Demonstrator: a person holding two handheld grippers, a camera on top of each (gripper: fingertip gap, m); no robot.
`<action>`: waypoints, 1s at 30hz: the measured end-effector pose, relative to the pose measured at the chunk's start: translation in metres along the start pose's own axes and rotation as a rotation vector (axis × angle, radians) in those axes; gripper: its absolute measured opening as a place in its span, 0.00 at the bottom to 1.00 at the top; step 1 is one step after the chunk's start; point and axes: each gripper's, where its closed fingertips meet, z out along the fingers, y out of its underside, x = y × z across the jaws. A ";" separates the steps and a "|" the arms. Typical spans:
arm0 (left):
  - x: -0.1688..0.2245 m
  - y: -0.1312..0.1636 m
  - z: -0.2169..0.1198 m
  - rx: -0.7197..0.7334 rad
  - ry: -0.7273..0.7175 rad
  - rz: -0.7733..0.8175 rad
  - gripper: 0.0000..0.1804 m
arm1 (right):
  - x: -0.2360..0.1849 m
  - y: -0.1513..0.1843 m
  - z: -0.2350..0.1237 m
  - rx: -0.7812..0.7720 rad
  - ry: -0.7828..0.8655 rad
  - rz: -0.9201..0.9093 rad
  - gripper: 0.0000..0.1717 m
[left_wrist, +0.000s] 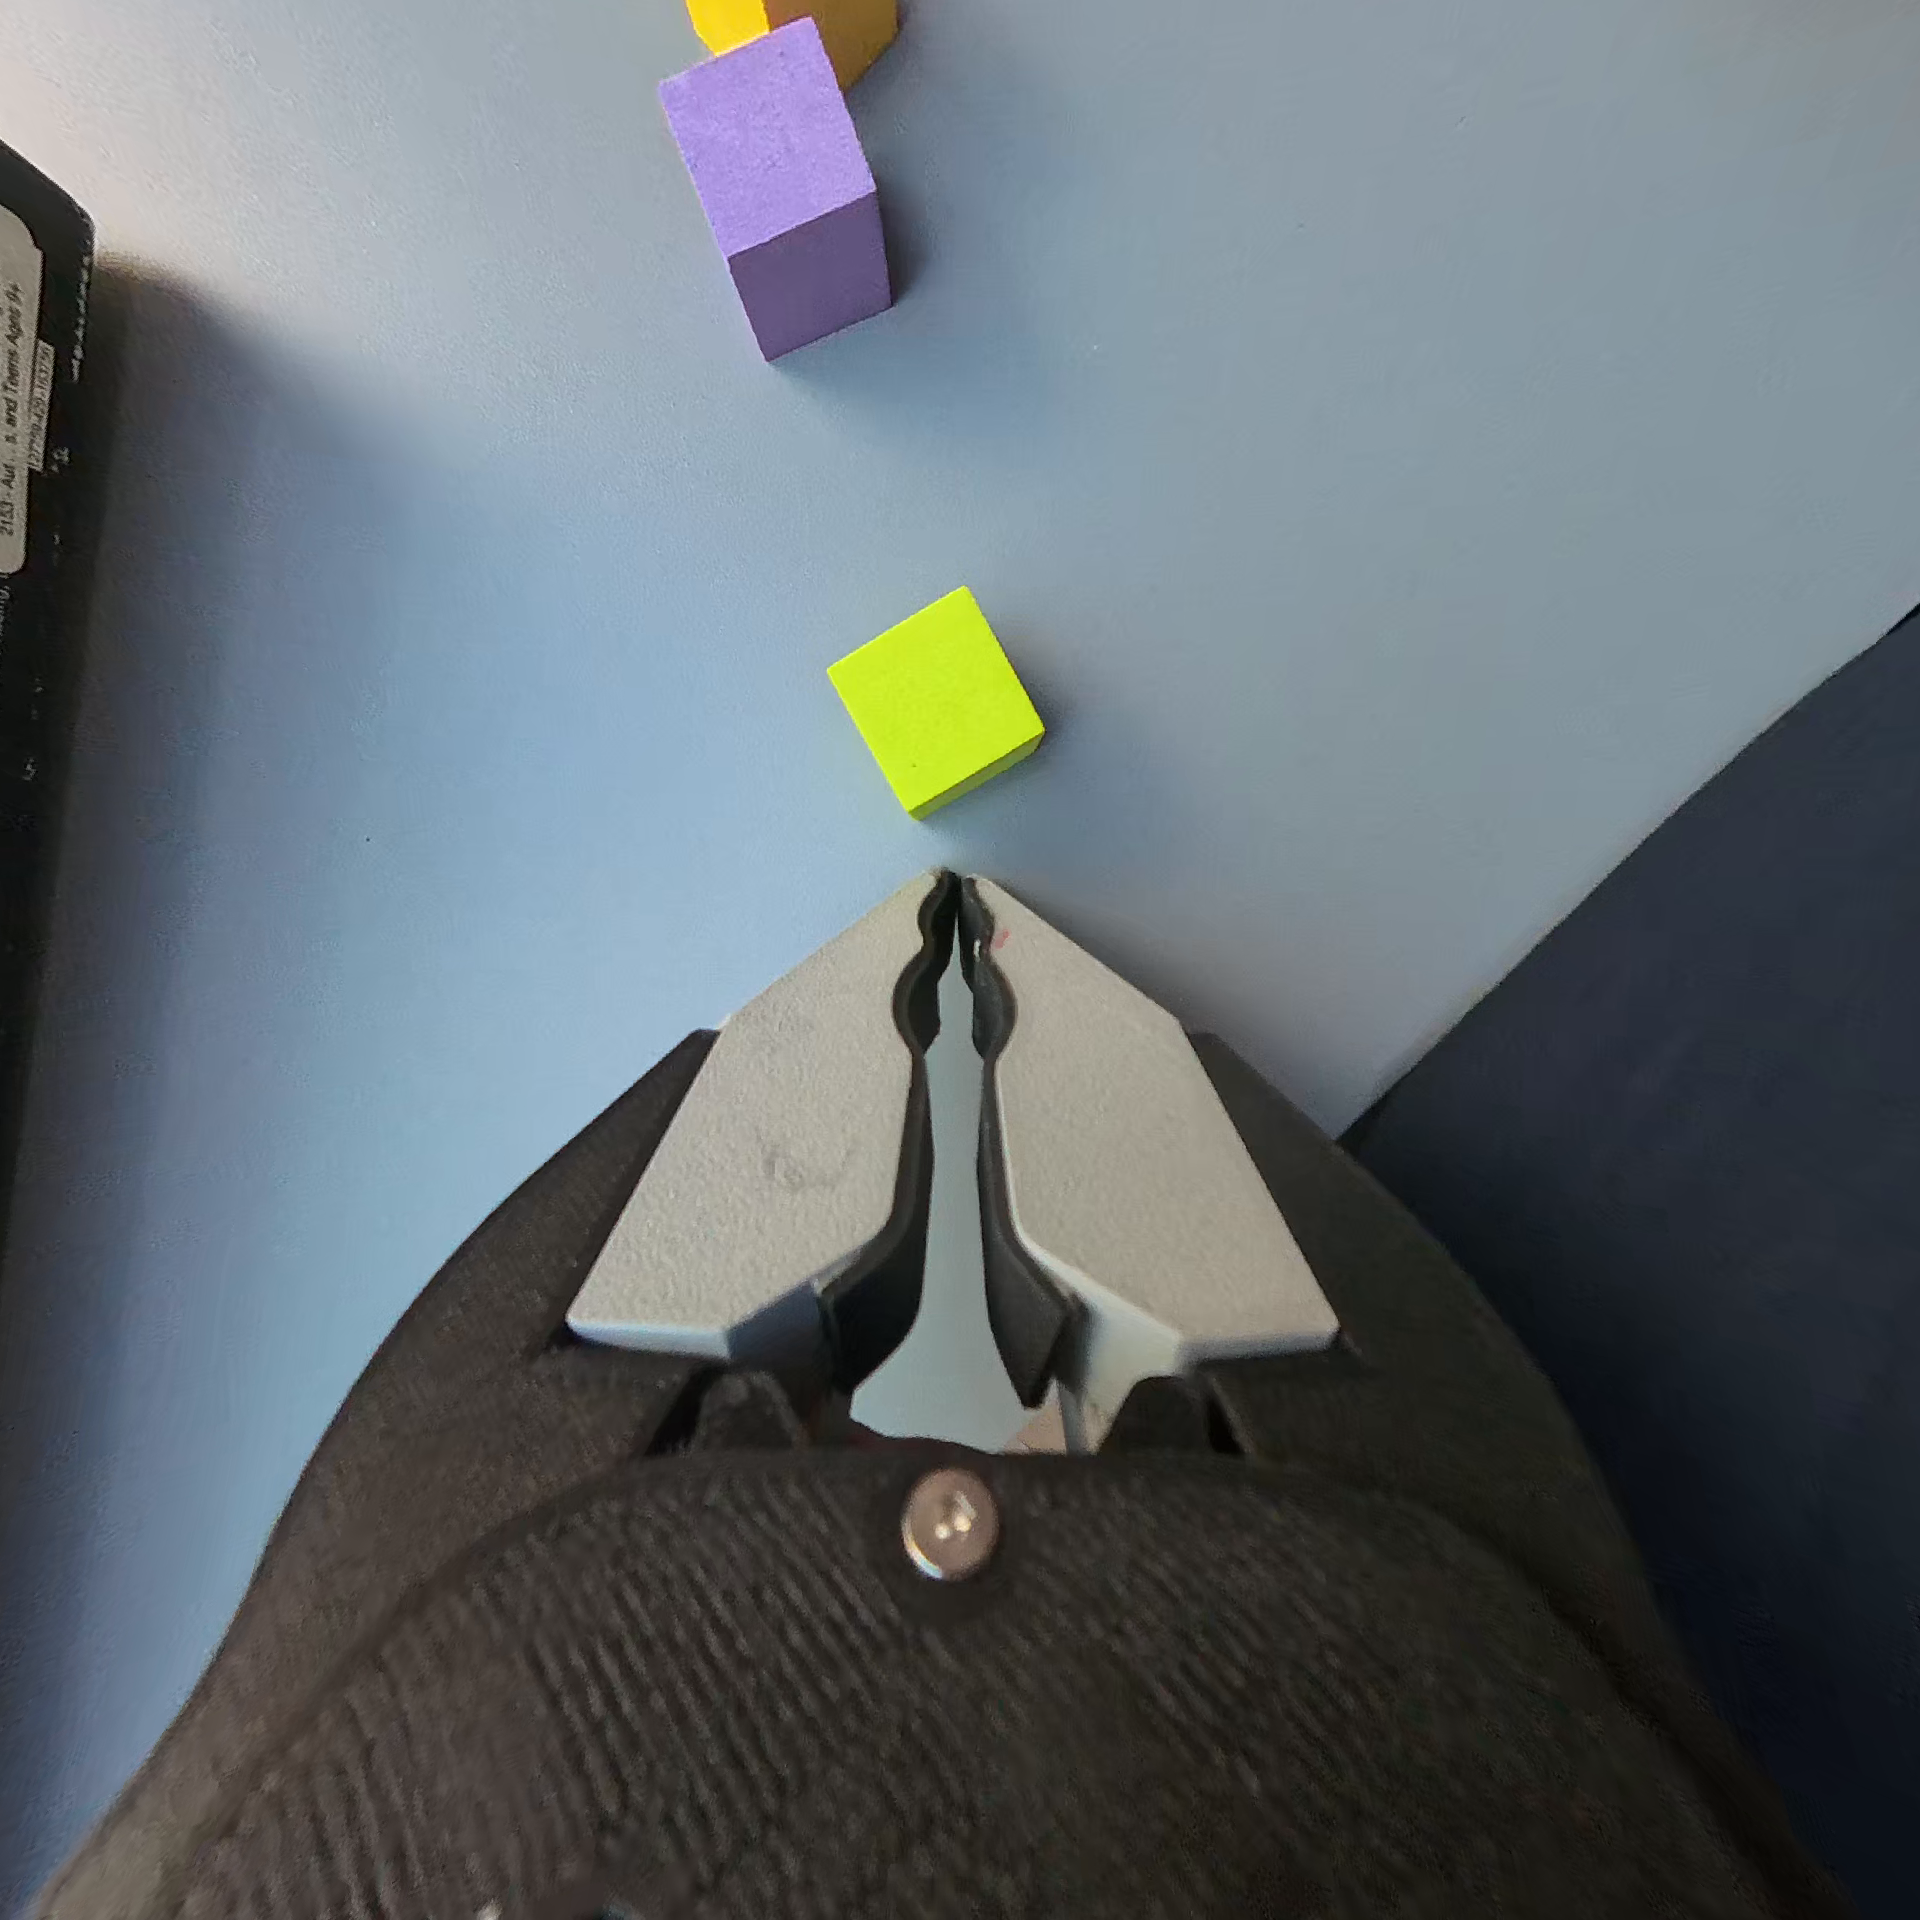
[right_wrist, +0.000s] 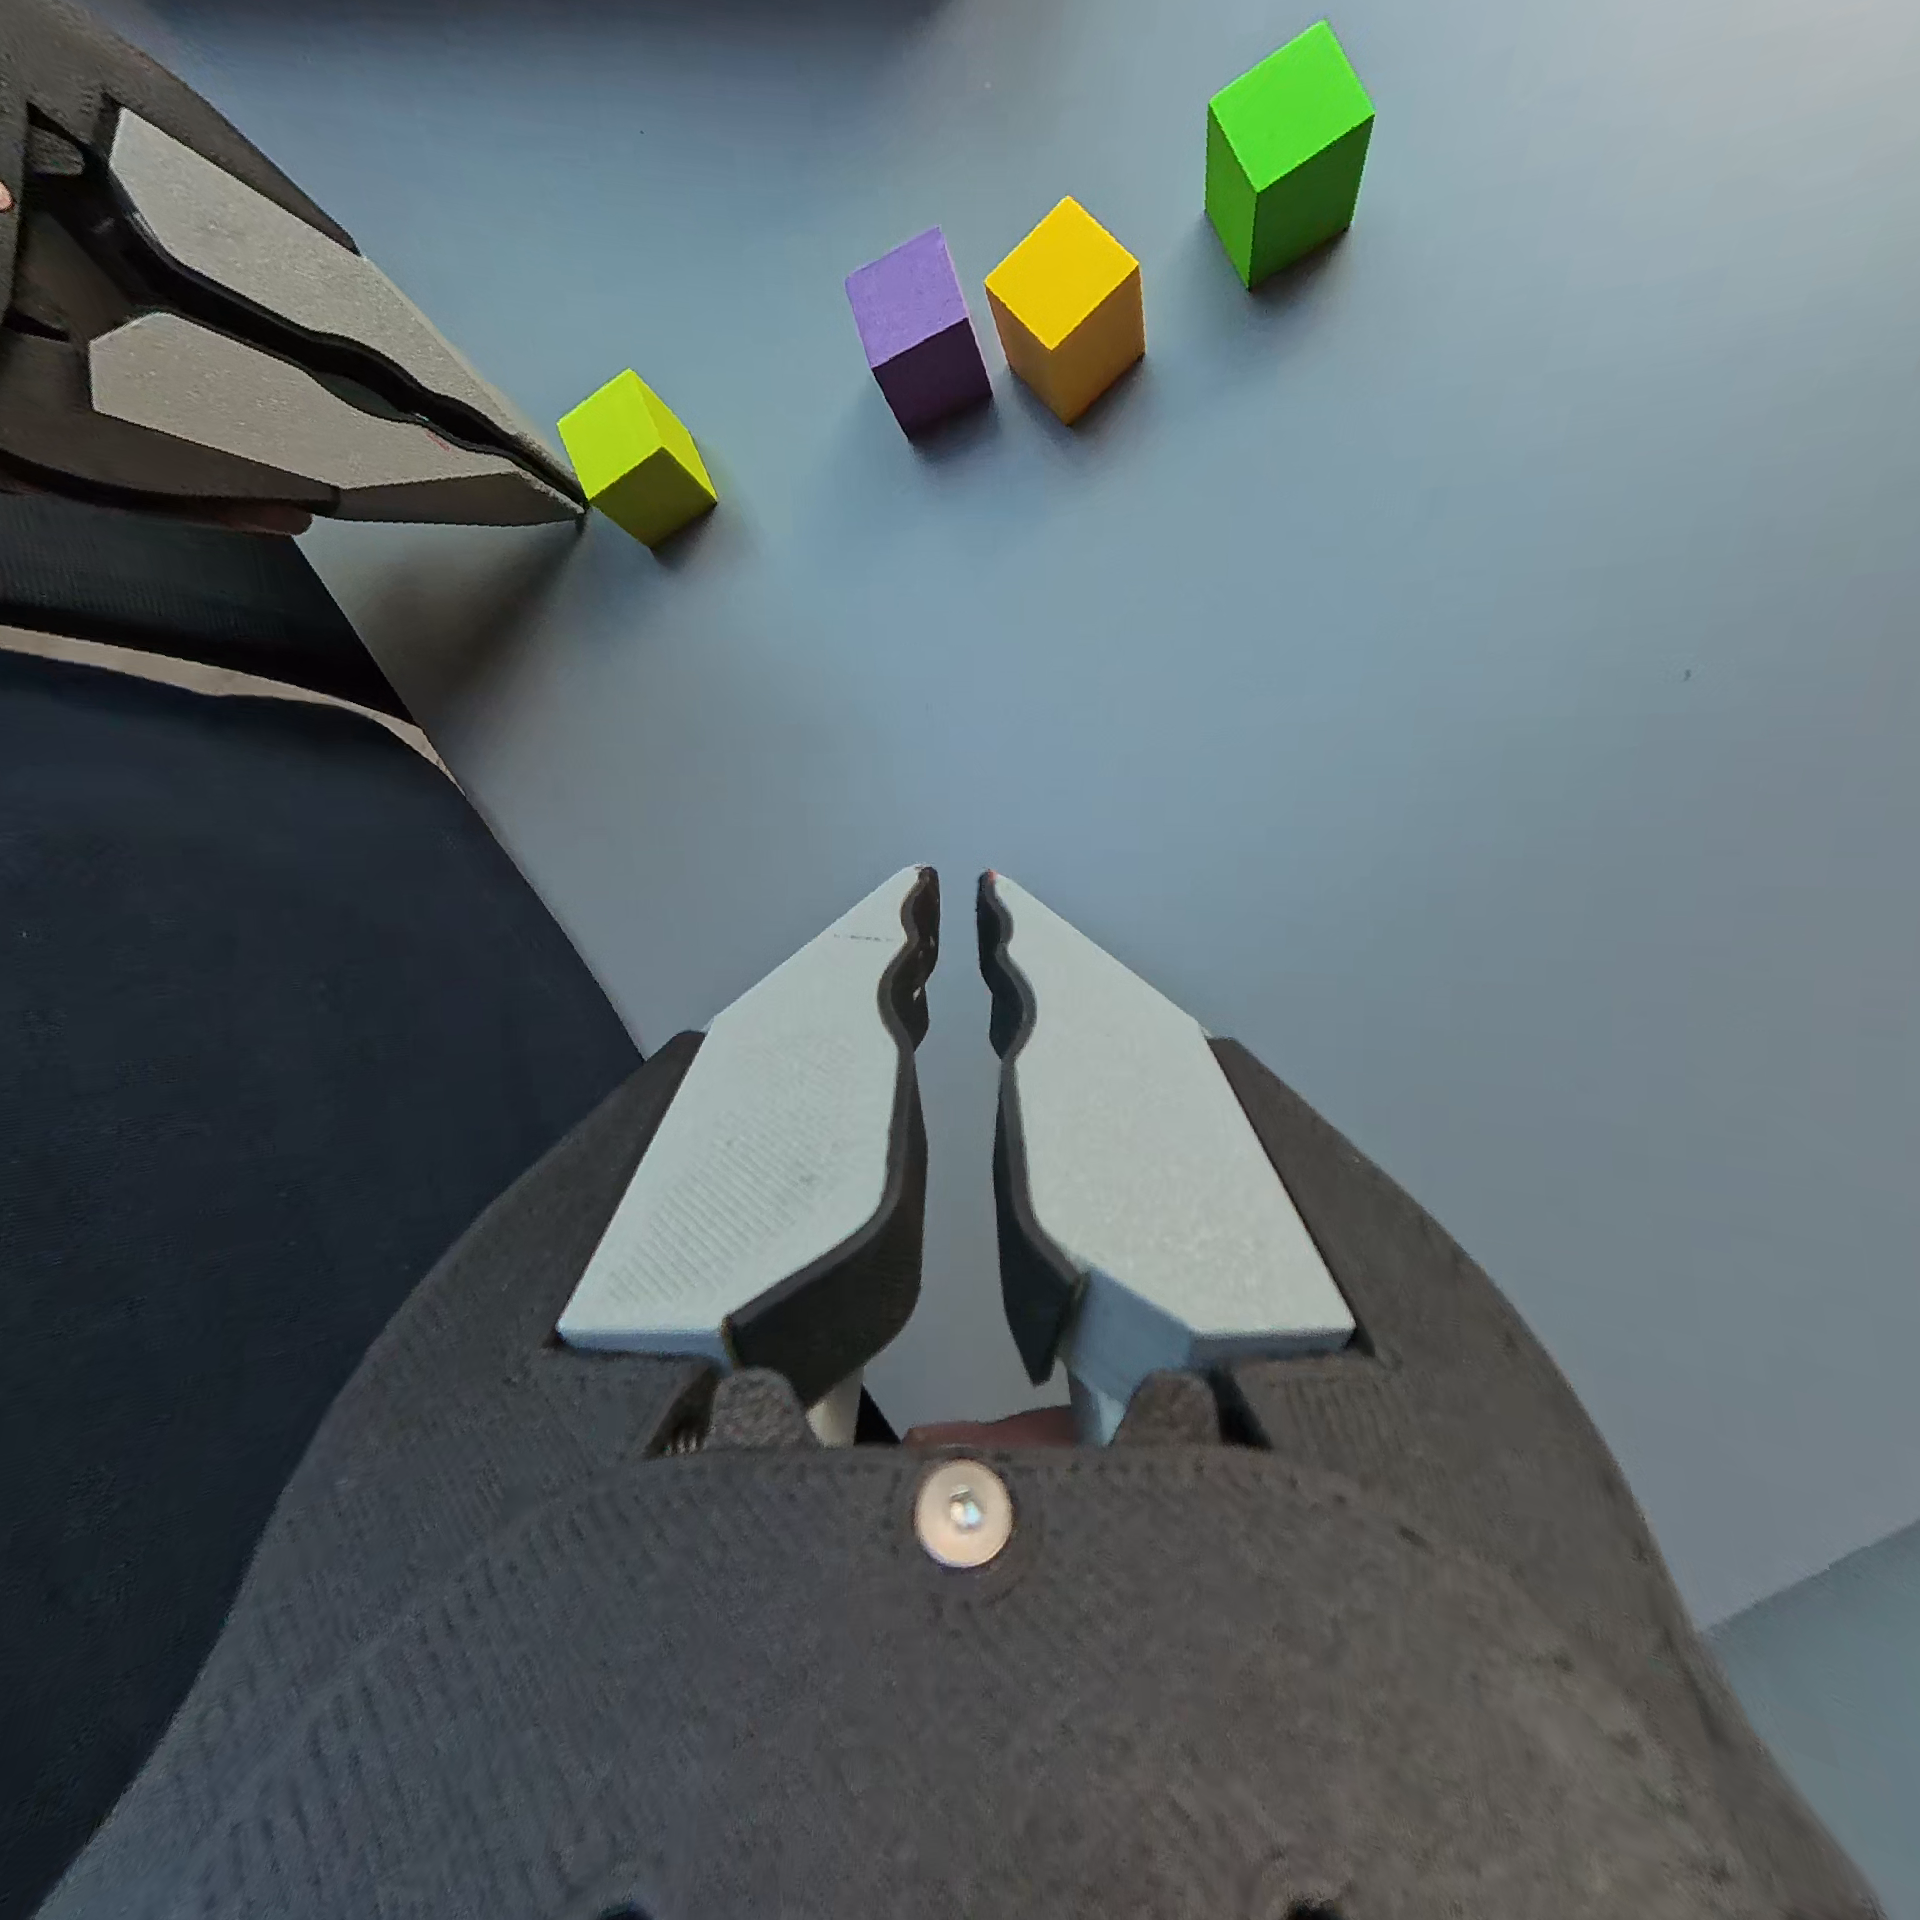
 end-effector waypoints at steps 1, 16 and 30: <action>0.000 0.000 0.000 -0.002 0.002 -0.001 0.00 | 0.001 0.000 -0.001 0.000 0.005 0.003 0.03; -0.001 -0.001 0.000 0.036 0.030 -0.035 0.00 | 0.006 0.016 -0.016 -0.018 0.081 0.067 0.05; -0.001 -0.002 0.001 0.032 0.050 -0.001 0.00 | 0.013 0.003 -0.024 0.023 0.171 -0.055 0.21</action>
